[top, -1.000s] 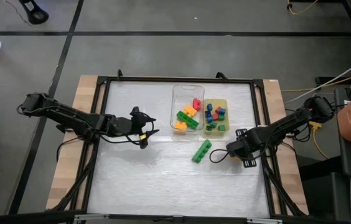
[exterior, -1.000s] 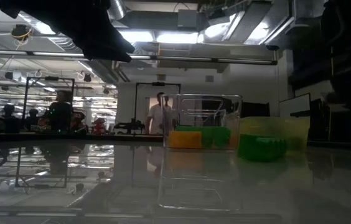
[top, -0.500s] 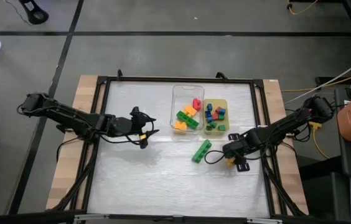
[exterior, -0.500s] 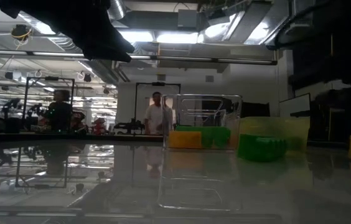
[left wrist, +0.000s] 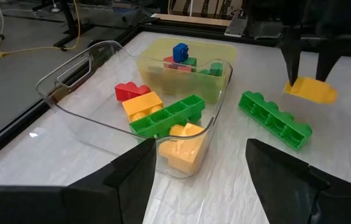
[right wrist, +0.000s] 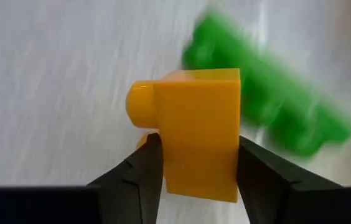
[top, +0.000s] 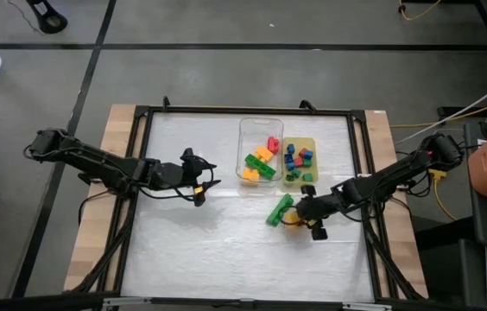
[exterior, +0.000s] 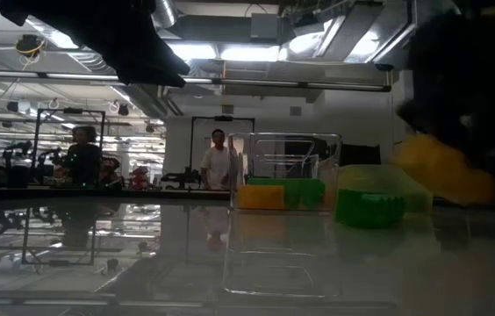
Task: Sort blocks by size
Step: Put the large yellow game piece into the transparent bin, then put the large green game piece into the transparent bin
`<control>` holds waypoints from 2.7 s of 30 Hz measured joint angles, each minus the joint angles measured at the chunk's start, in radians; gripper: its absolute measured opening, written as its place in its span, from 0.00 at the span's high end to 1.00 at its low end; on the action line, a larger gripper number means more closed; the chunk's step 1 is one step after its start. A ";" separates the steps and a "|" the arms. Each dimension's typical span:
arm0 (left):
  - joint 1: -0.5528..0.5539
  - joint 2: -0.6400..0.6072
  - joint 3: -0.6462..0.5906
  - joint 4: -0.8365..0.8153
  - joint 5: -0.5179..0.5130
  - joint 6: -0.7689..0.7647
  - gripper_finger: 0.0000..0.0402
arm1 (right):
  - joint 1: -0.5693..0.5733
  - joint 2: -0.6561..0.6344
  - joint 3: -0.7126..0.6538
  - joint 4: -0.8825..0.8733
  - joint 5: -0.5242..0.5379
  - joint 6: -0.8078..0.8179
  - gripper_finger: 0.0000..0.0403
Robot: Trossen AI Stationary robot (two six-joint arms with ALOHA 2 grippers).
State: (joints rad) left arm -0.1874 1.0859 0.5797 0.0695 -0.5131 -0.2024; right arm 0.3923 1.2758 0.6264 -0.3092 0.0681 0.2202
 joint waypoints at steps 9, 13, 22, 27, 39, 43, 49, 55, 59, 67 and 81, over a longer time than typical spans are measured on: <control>0.000 0.000 0.000 0.002 0.000 -0.044 0.41 | -0.031 0.000 0.002 0.369 0.304 -0.366 0.59; -0.002 0.000 0.000 0.002 0.000 -0.053 0.41 | -0.132 -0.001 0.002 0.474 0.347 -0.469 0.59; -0.012 0.000 0.000 0.006 -0.005 0.053 0.41 | -0.378 -0.002 0.002 0.553 0.253 -0.516 0.54; -0.017 -0.004 0.000 0.020 -0.007 0.106 0.41 | -0.442 -0.002 0.002 0.553 0.196 -0.488 0.52; -0.016 -0.014 0.001 0.018 -0.007 0.133 0.41 | -0.481 -0.002 0.002 0.553 0.156 -0.453 0.52; -0.016 -0.014 0.001 0.020 -0.007 0.133 0.41 | -0.481 -0.002 0.002 0.553 0.156 -0.445 0.51; -0.016 -0.014 0.001 0.021 -0.007 0.123 0.41 | -0.480 -0.002 0.002 0.552 0.156 -0.424 0.51; -0.016 -0.014 0.001 0.021 -0.007 0.120 0.41 | -0.478 -0.002 0.003 0.553 0.158 -0.409 0.51; -0.016 -0.014 0.001 0.021 -0.007 0.120 0.41 | -0.477 -0.003 0.003 0.553 0.159 -0.408 0.51; -0.016 -0.014 0.001 0.022 -0.007 0.092 0.41 | -0.425 -0.029 0.134 0.366 -0.146 -0.472 0.51; -0.017 -0.014 0.000 0.025 -0.006 0.095 0.41 | -0.212 0.095 0.172 0.124 -0.140 -0.593 0.51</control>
State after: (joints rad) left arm -0.2043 1.0723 0.5799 0.0944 -0.5196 -0.1072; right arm 0.1802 1.3713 0.7986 -0.1854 -0.0718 -0.3725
